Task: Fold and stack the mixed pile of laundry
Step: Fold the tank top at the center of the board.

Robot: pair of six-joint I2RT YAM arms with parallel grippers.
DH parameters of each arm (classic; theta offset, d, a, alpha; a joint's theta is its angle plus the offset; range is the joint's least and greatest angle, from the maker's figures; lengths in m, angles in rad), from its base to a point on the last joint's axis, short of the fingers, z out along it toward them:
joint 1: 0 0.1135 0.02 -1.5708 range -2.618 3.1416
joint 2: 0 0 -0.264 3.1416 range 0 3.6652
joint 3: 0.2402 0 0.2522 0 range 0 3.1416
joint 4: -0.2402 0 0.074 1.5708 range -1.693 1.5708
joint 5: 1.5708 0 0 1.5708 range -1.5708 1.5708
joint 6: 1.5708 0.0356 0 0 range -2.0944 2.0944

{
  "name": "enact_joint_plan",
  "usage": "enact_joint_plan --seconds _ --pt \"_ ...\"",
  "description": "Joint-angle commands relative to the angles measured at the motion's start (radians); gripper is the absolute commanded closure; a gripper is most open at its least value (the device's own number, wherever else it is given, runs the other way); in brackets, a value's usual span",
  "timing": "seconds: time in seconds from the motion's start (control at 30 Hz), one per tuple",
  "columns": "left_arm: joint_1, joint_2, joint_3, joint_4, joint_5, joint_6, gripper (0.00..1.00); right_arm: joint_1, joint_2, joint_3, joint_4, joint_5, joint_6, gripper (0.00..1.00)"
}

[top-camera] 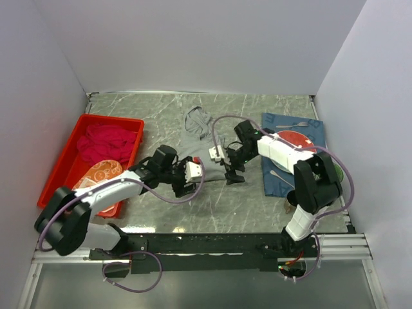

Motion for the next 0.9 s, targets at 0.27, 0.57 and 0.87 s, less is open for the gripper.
enact_joint_plan --seconds 0.27,0.57,0.87 --pt "-0.032 0.222 0.044 0.103 -0.149 0.157 0.29 0.117 0.117 -0.003 0.185 0.242 0.125 0.16" --pt "-0.040 0.336 0.061 0.166 -0.333 0.176 0.29 0.147 0.198 0.028 0.199 0.345 0.245 0.43" --pt "-0.073 0.391 0.098 0.172 -0.368 0.148 0.72 0.154 0.218 0.089 0.141 0.322 0.306 0.85"
